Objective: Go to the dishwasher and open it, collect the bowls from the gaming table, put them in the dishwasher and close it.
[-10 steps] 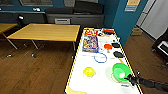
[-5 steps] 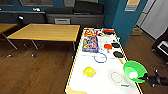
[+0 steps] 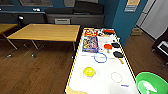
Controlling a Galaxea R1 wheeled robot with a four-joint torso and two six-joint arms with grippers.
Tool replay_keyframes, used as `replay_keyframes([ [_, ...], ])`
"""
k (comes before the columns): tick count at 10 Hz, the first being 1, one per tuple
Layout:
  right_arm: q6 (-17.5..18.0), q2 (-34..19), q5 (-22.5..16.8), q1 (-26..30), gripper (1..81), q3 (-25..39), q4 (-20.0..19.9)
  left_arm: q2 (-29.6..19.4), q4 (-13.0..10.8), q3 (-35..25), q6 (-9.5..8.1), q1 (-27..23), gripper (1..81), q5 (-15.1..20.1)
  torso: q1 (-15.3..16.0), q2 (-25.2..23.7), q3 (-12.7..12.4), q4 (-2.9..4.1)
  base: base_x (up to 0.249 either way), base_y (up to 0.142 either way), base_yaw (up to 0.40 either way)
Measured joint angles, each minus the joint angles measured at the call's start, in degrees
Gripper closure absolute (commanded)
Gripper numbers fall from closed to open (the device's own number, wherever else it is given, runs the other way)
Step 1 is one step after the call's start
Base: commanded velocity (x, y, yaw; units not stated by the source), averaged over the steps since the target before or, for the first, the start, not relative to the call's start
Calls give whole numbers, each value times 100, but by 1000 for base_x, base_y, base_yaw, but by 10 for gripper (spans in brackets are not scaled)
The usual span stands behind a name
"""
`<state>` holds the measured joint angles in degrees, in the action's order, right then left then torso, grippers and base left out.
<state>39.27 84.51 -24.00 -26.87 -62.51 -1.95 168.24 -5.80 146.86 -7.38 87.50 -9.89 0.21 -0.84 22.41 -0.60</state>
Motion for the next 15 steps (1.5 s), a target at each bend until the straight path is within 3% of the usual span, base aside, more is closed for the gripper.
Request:
replay_keyframes([
  [1, -550, -380, -61, -278, 811, 310, -122, -121, 0, -240, 0, 0, 10, 2, 0, 0, 0, 0, 0, 0, 0],
  [3, -1846, -992, 105, -1097, 811, 667, -827, -506, 0, -1056, 0, -13, 10, 2, 0, 0, 0, 0, 0, 0, 0],
  [5, -2650, -1274, 555, -2147, 811, 795, -1282, -1076, 0, -2098, 2, -118, 10, -22, -2, 0, -2, 0, 0, 0, 0],
  [7, -3150, -1117, 1257, -3215, 811, 791, -1532, -1898, 2, -3043, 0, -226, 10, -77, -2, 0, -2, 0, 0, 0, 0],
  [9, -3524, -496, 1954, -4146, 811, 299, -1668, -2811, 2, -3805, 0, -234, 10, -232, -2, 0, -2, 0, 0, 0, 0],
  [11, -3779, 452, 2617, -4695, 811, -293, -1777, -3589, 5, -4422, -34, -239, 10, -457, -2, 0, -2, 0, 0, 0, 0],
  [13, -3960, 1241, 3212, -5375, 811, -728, -1814, -4479, 21, -5213, -205, -280, 10, -697, -2, 0, -2, 0, 0, 0, 0],
  [15, -4078, 1814, 3824, -5811, 811, -898, -1841, -5218, 24, -6139, -486, -523, 10, -822, -2, 0, -2, 0, 0, 0, 0],
])
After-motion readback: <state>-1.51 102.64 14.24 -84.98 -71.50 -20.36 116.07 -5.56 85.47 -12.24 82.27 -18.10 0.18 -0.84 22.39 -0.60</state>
